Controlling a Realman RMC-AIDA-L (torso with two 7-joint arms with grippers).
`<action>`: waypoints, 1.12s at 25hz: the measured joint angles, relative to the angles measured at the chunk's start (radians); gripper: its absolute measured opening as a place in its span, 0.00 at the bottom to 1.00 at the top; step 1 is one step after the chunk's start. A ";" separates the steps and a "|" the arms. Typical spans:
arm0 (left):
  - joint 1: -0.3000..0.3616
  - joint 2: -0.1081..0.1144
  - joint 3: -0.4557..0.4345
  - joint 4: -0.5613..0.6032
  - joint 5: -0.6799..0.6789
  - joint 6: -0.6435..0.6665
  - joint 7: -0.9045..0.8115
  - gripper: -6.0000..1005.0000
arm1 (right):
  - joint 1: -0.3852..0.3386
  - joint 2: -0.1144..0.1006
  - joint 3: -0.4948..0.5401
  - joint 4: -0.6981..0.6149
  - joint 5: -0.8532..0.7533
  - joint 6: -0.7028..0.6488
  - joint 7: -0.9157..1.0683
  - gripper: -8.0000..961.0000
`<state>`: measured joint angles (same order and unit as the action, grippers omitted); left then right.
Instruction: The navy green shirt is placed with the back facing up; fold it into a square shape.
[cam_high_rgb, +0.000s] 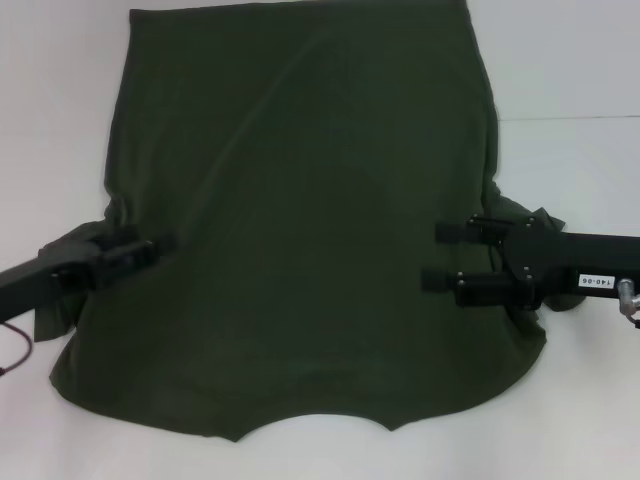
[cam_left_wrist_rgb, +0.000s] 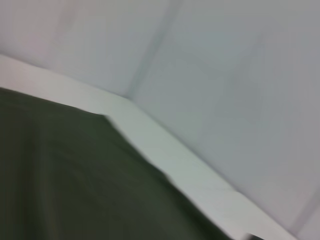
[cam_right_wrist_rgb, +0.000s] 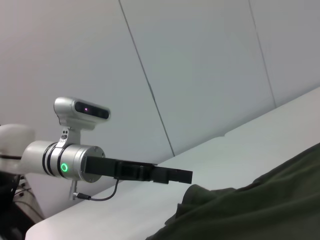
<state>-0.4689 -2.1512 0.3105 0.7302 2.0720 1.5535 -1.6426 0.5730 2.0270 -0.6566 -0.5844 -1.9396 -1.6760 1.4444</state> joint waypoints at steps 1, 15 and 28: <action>0.002 0.002 -0.007 0.000 0.000 -0.019 -0.014 0.90 | 0.001 0.002 0.005 0.000 0.000 0.001 0.002 0.93; 0.036 0.004 -0.044 0.014 0.002 -0.345 -0.134 0.90 | 0.009 0.014 0.026 0.002 0.001 0.004 0.012 0.93; 0.035 0.000 -0.018 -0.015 0.033 -0.456 -0.129 0.89 | 0.017 0.016 0.034 0.002 0.001 0.020 0.020 0.93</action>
<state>-0.4341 -2.1515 0.2927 0.7152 2.1050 1.0976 -1.7716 0.5900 2.0428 -0.6225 -0.5829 -1.9389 -1.6564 1.4646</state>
